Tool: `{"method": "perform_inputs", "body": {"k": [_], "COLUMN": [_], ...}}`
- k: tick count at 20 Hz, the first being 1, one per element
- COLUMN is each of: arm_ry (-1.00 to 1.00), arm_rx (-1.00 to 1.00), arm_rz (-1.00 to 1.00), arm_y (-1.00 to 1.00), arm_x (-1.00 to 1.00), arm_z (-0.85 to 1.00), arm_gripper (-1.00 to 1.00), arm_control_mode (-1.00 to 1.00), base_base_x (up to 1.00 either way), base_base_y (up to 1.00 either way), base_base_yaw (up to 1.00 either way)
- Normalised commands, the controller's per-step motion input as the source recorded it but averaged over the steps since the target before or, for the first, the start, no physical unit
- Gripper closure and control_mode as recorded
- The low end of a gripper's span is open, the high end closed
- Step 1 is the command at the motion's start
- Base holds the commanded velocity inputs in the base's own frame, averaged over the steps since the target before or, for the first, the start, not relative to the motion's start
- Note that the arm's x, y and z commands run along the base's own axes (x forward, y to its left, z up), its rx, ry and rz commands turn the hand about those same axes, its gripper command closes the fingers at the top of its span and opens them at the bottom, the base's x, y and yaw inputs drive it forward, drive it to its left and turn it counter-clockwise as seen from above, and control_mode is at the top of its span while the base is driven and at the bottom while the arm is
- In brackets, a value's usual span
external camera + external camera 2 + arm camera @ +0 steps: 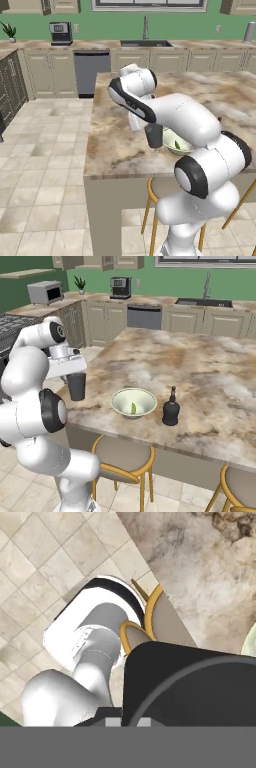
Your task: There is a bowl on the dining counter. Grab a lemon wedge from the fridge and place it in the bowl. Then get the liquor bottle and glass cup from the cabinet and place them next to the bowl.
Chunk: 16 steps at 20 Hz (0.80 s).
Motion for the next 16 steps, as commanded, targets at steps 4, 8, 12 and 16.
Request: {"method": "perform_inputs", "body": {"k": [4, 8, 12, 16], "arm_ry": [-0.06, -0.05, -0.07, -0.15], "arm_rx": [0.00, 0.00, 0.00, 0.00], "arm_rz": [0.00, 0.00, 0.00, 0.00], "arm_y": [-0.25, -0.13, -0.03, 0.00], "arm_x": [0.30, 0.29, 0.36, 0.30], "arm_z": [-0.45, -0.41, -0.39, -0.39], "arm_gripper": [1.00, 1.00, 1.00, 1.00], "arm_control_mode": [-1.00, -1.00, -1.00, -1.00], "base_base_x": [0.00, 0.00, 0.00, 0.00], "base_base_y": [0.00, 0.00, 0.00, 0.00], "base_base_yaw": [0.00, 0.00, 0.00, 0.00]}}
